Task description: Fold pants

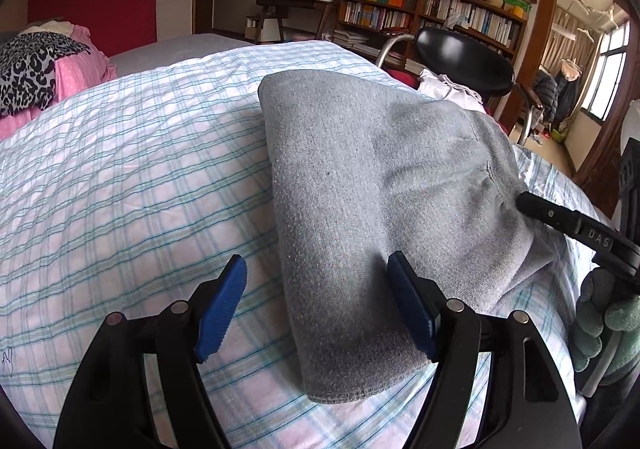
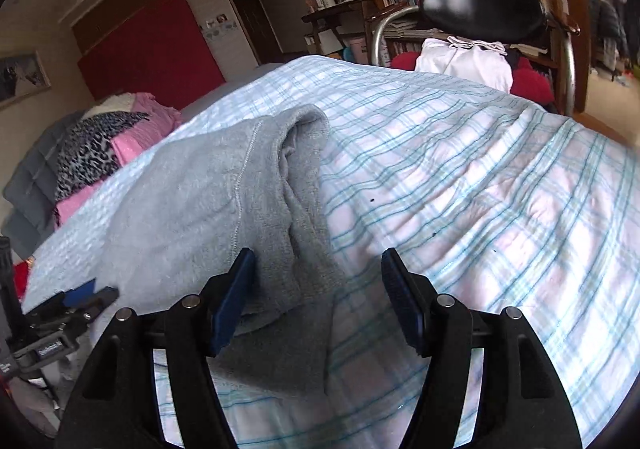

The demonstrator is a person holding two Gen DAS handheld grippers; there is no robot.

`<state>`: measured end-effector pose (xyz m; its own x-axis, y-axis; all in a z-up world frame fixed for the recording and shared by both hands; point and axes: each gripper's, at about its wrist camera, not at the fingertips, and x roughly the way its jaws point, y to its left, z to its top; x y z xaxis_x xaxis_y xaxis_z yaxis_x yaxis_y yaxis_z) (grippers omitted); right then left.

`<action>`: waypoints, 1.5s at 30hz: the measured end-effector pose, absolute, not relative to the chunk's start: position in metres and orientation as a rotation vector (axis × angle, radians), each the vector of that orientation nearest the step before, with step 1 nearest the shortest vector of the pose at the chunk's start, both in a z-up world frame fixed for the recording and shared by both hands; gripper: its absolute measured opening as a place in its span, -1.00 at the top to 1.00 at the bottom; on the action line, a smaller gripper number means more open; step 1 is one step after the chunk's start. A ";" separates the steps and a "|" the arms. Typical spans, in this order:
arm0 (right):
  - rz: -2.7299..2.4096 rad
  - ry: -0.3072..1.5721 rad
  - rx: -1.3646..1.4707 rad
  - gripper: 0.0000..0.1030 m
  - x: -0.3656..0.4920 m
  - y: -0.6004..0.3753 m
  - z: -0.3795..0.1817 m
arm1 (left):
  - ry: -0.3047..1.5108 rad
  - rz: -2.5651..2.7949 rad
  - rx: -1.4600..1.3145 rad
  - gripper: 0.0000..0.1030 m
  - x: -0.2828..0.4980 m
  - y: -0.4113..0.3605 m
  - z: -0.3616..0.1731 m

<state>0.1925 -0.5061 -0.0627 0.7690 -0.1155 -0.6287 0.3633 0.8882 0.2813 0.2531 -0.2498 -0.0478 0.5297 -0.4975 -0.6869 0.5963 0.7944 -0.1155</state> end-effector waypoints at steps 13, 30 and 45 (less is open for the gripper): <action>-0.411 0.583 0.238 -0.42 0.172 -0.470 -0.058 | 0.717 -0.599 0.189 -0.64 0.225 -0.236 -0.042; -0.346 0.517 0.172 -0.53 0.142 -0.409 -0.051 | 0.631 -0.548 0.241 -0.79 0.198 -0.239 -0.032; -0.323 0.545 0.162 -0.53 0.148 -0.409 -0.056 | 0.611 -0.542 0.247 -0.79 0.194 -0.242 -0.030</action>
